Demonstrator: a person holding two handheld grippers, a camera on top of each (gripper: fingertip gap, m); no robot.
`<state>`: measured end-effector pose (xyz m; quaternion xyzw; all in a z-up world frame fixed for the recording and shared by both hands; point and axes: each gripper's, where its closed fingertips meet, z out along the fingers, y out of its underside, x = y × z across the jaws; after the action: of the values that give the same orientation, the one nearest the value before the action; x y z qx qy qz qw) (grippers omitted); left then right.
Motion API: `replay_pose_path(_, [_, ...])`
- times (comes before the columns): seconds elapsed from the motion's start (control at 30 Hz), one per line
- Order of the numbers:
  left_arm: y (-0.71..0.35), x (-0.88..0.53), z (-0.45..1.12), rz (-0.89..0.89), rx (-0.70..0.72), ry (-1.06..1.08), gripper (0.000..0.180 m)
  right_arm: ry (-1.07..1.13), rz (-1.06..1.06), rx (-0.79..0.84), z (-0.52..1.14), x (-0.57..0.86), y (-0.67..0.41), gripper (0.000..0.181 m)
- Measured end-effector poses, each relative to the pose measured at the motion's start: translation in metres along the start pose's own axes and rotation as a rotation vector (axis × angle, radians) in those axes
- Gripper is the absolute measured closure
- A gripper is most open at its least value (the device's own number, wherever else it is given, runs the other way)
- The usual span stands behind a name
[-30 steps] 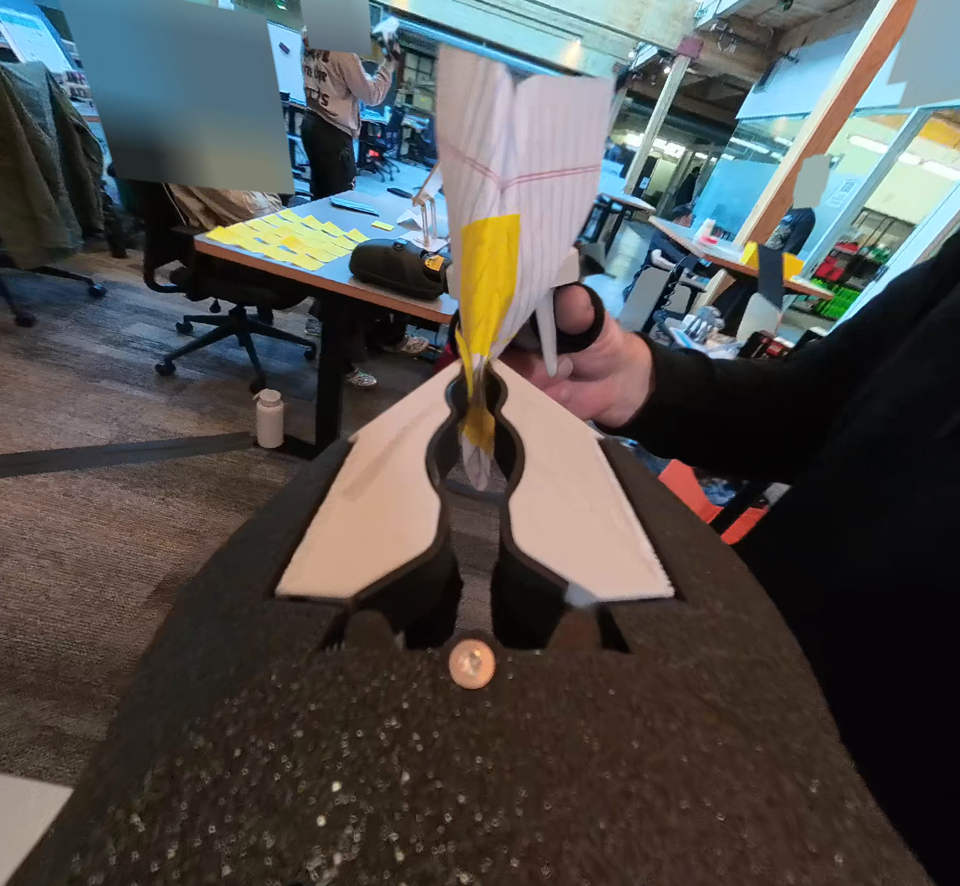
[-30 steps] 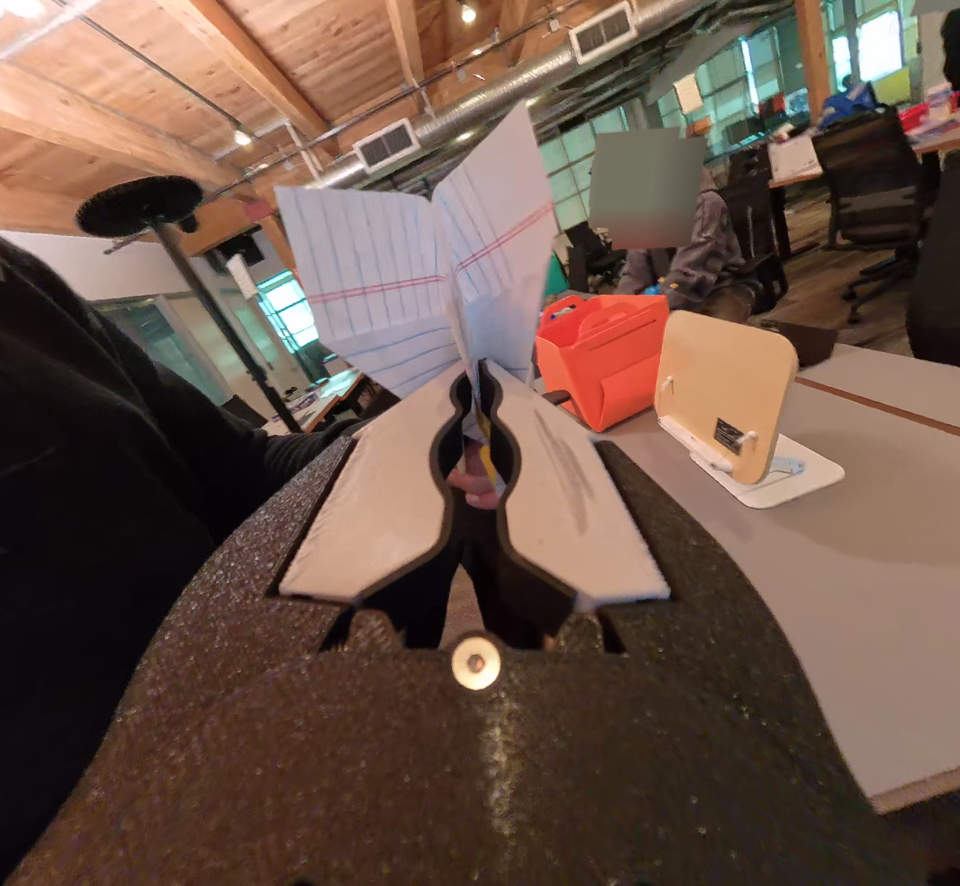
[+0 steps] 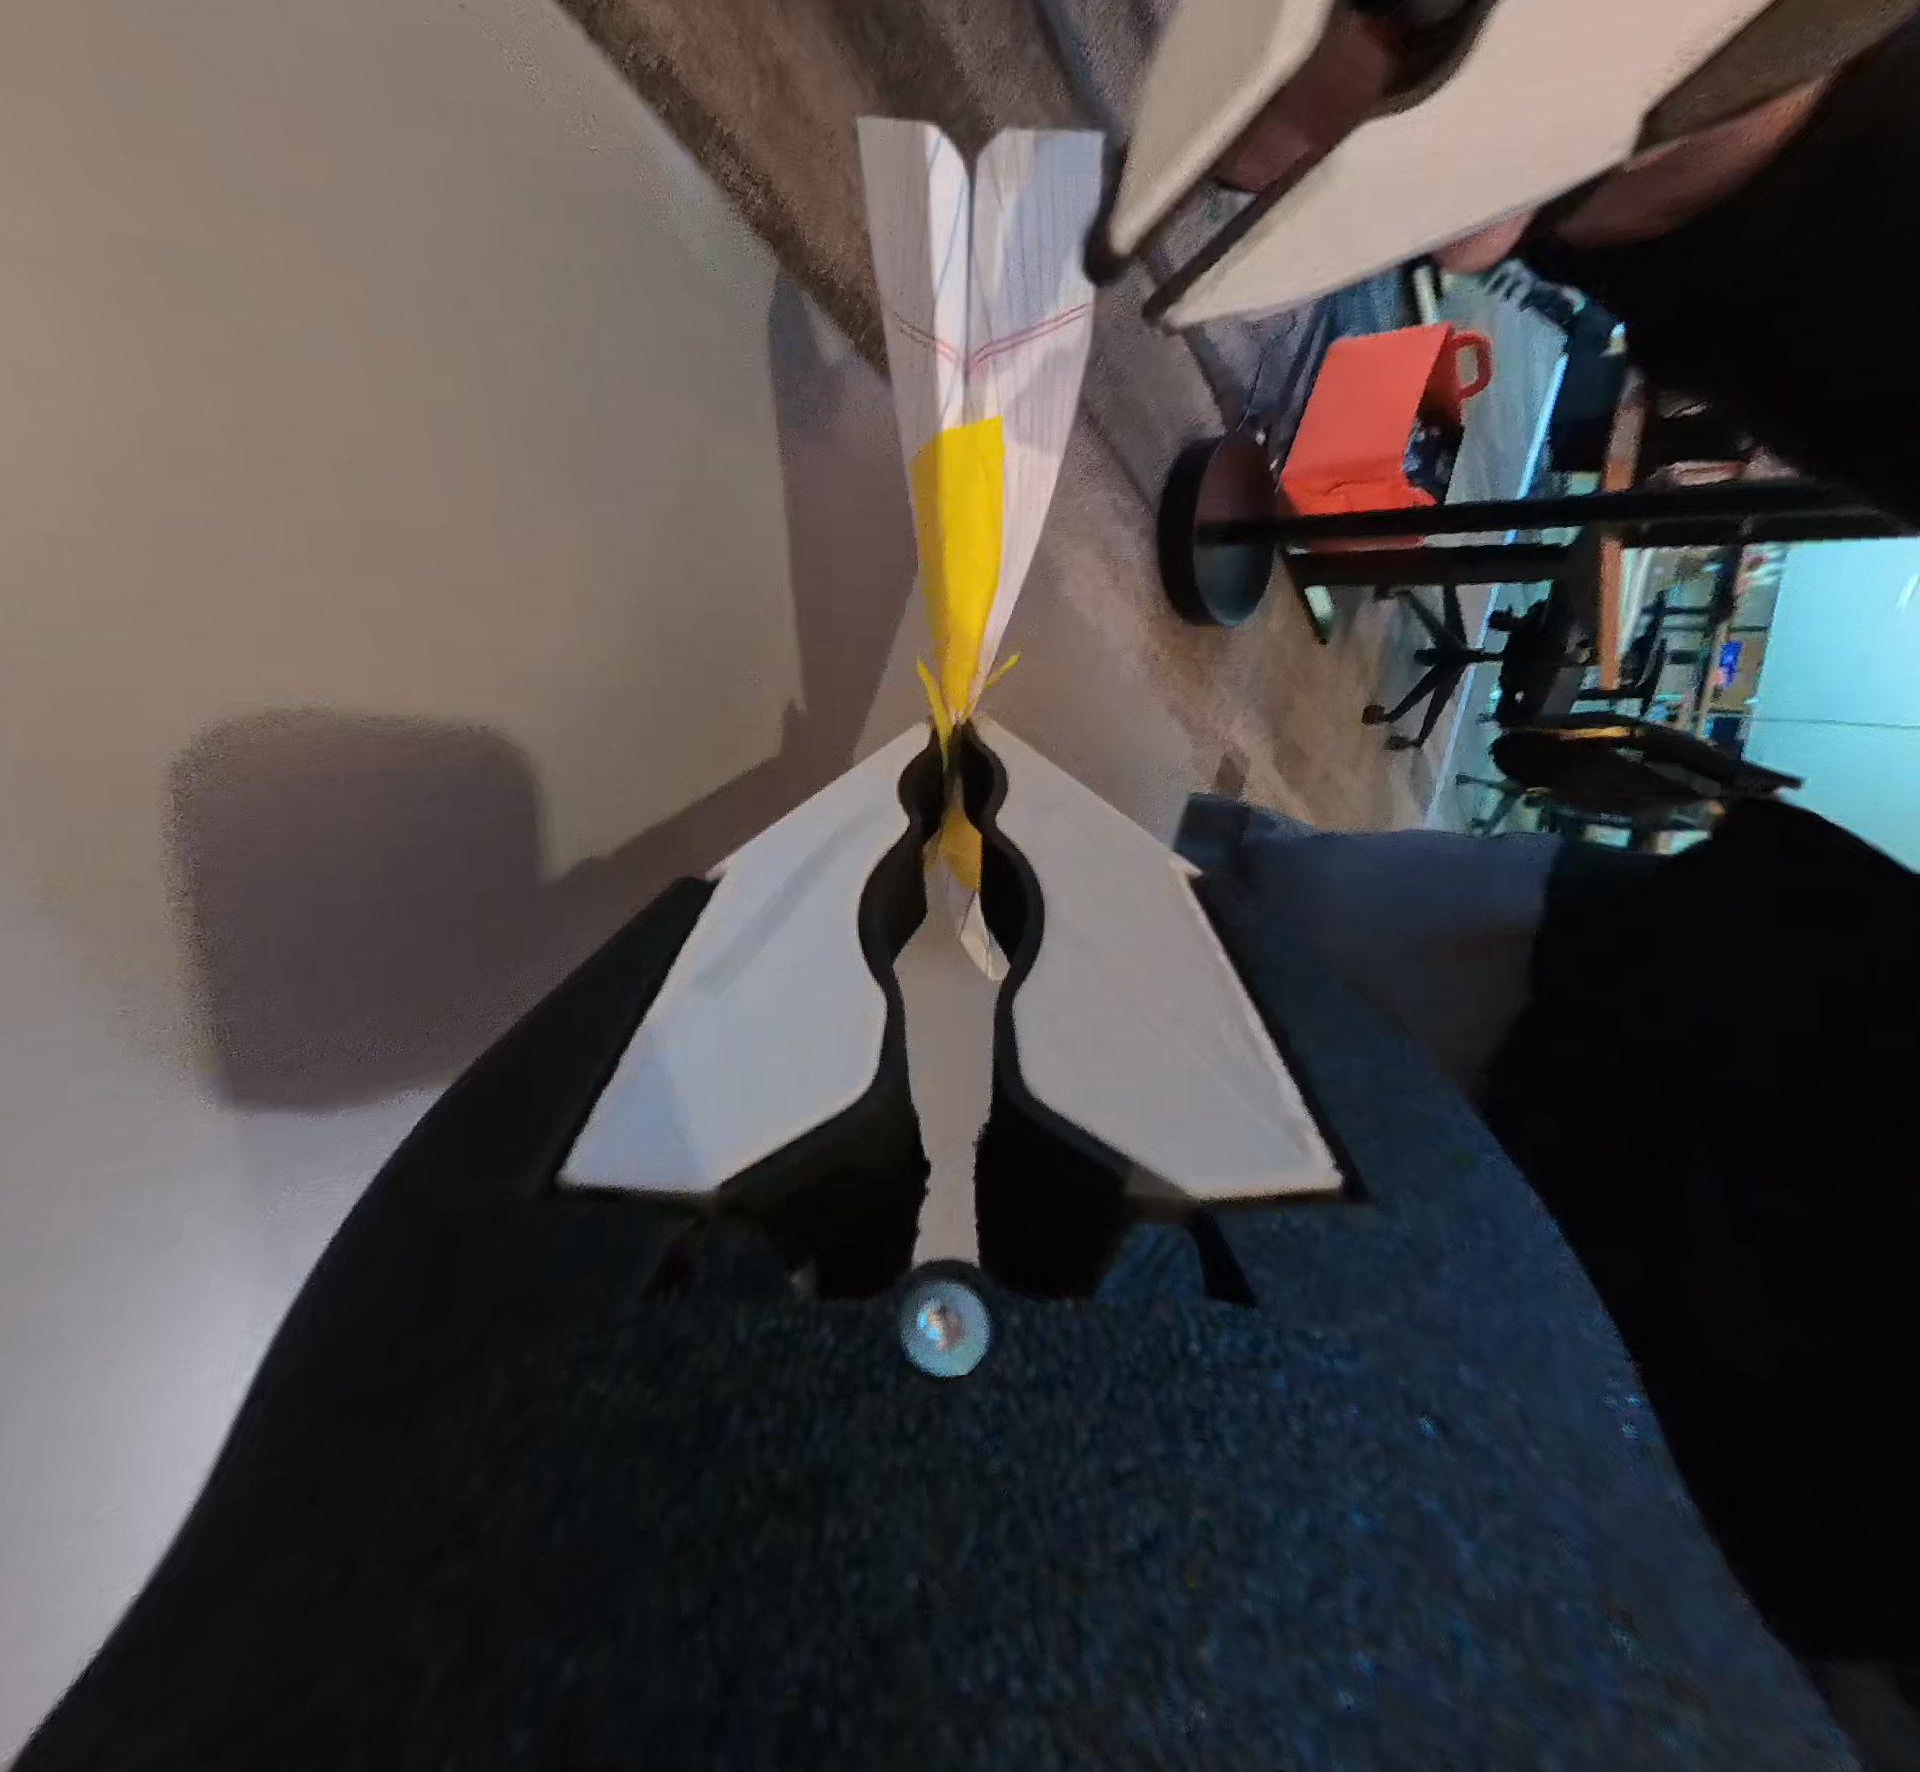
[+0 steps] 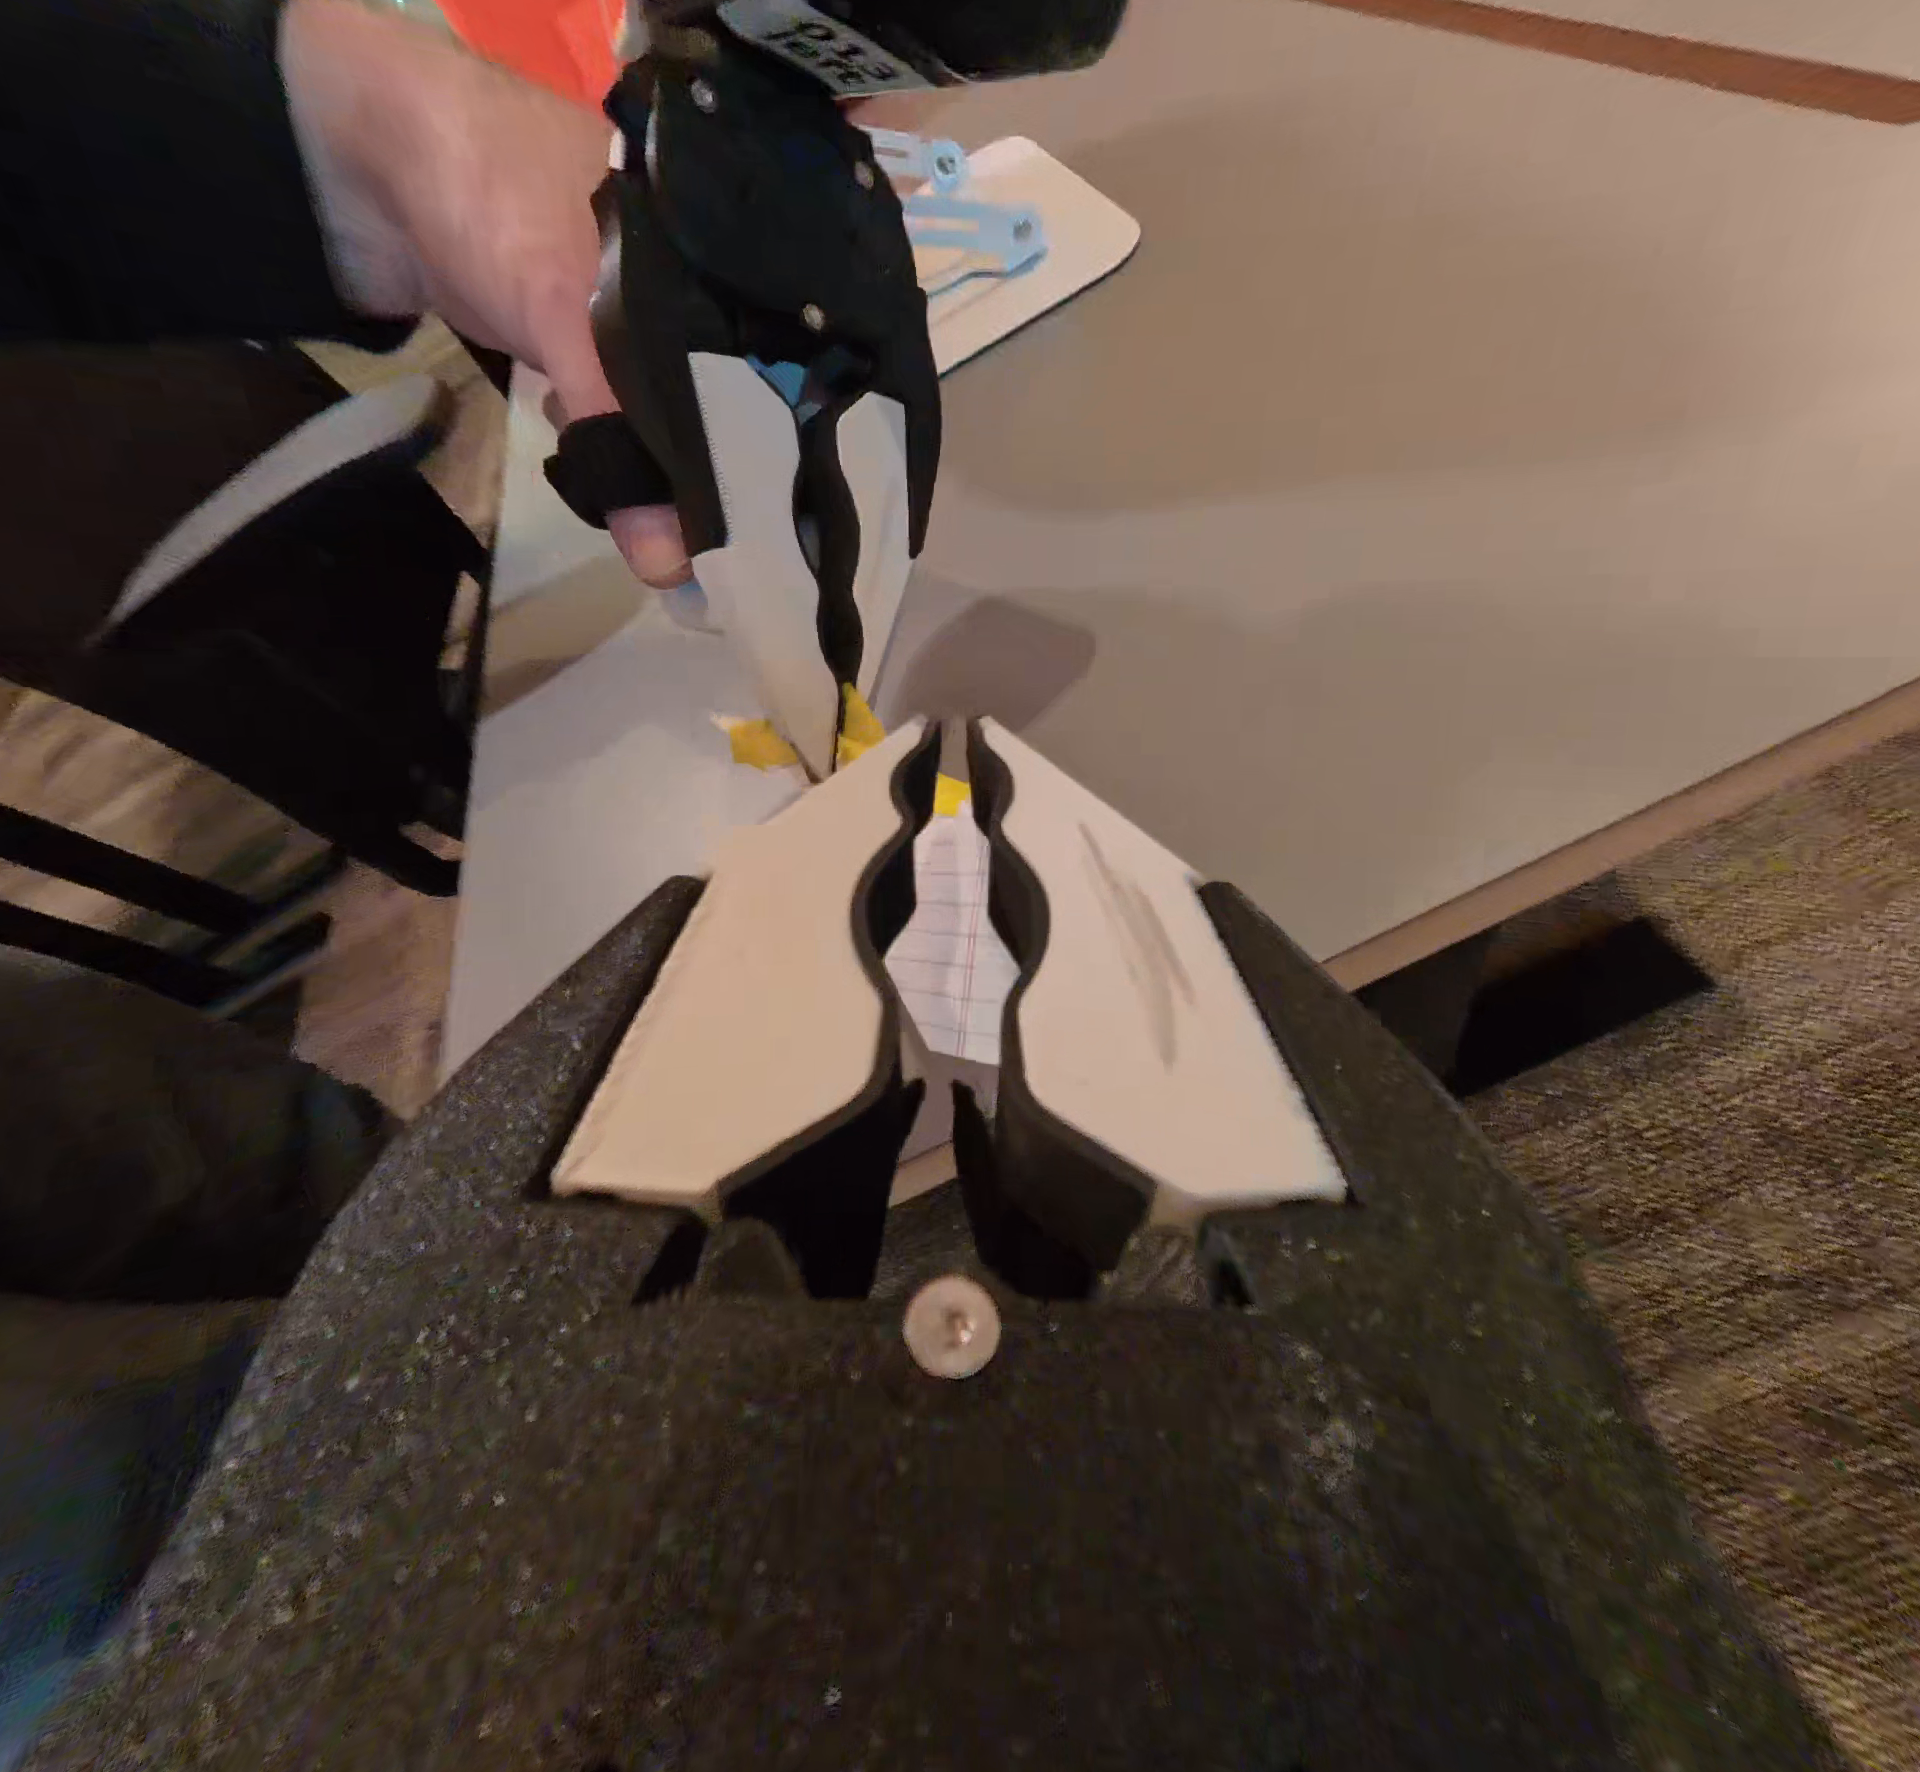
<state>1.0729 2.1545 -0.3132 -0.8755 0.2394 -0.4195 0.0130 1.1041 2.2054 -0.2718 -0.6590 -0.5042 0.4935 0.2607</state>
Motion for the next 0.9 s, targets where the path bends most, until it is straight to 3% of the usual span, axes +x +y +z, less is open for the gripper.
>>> replay_pose_path(0.17, [0.000,-0.027,0.004,-0.049,-0.061,-0.026,0.180,-0.013,-0.094,-0.147,0.026,0.010,0.033,0.181])
replay_pose_path(0.23, [-0.001,-0.034,0.005,-0.067,-0.065,-0.019,0.180,0.023,-0.087,-0.098,0.032,0.023,0.028,0.181])
replay_pose_path(0.37, [0.003,-0.056,0.008,-0.051,-0.104,-0.082,0.178,0.012,-0.098,-0.189,0.048,0.037,0.042,0.181])
replay_pose_path(0.57, [-0.006,-0.073,-0.007,-0.014,-0.010,-0.235,0.168,0.000,-0.075,-0.240,0.057,0.053,0.057,0.181])
replay_pose_path(0.73, [-0.041,-0.048,-0.023,0.160,0.245,-0.372,0.173,-0.007,-0.057,-0.193,0.055,0.054,0.057,0.181])
replay_pose_path(0.9, [-0.030,-0.062,0.014,0.253,0.162,-0.500,0.180,-0.011,-0.062,-0.162,0.054,0.055,0.056,0.181])
